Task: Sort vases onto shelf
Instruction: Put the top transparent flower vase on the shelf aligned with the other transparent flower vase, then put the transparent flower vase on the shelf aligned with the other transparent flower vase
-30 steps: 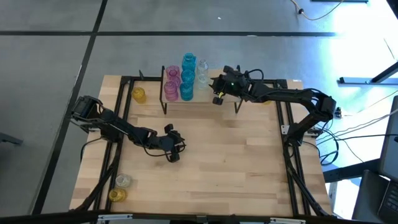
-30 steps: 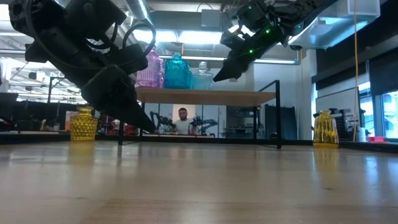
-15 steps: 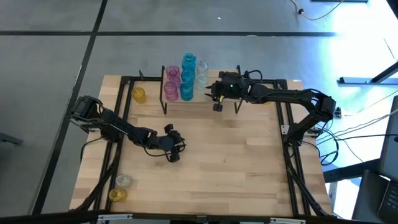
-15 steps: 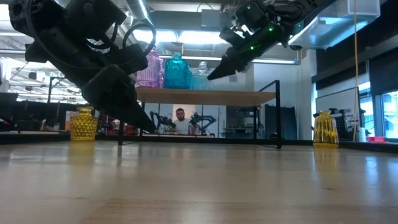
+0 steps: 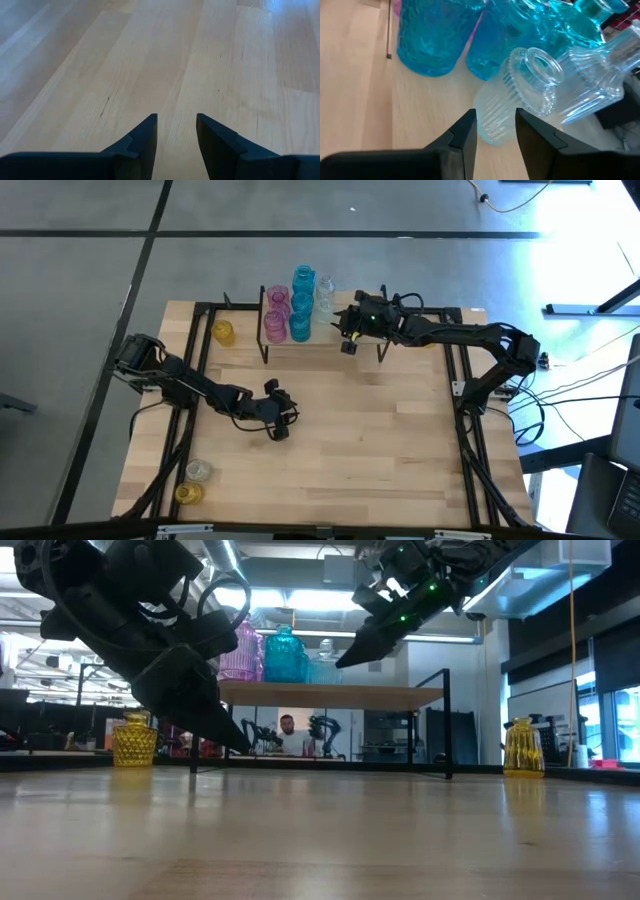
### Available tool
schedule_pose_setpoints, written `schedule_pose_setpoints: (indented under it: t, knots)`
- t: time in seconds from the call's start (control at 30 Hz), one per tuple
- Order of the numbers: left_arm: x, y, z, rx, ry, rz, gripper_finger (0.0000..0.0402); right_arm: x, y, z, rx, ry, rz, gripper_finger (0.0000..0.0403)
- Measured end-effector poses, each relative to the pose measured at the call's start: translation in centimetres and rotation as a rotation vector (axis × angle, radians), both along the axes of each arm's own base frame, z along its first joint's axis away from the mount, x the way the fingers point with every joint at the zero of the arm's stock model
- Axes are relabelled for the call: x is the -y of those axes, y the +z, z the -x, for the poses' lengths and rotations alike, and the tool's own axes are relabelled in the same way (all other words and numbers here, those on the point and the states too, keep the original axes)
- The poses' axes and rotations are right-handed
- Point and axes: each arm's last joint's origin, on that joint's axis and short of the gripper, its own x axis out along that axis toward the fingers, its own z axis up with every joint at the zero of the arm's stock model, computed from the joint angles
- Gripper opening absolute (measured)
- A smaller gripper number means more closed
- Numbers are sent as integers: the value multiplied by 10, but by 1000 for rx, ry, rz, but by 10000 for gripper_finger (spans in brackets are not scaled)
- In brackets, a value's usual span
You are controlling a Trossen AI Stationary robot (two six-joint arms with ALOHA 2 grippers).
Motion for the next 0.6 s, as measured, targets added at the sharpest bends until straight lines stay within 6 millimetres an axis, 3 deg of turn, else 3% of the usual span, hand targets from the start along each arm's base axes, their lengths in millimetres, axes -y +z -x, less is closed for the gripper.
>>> schedule_pose_setpoints:
  t: [0.47, 0.6]
  knots:
    - [0, 0, 0, 0, 0, 0, 130, 0, 0, 2, -33, -39, 39, 124]
    - [0, 0, 0, 0, 0, -1, 130, -15, 11, 8, -37, 4, 7, 124]
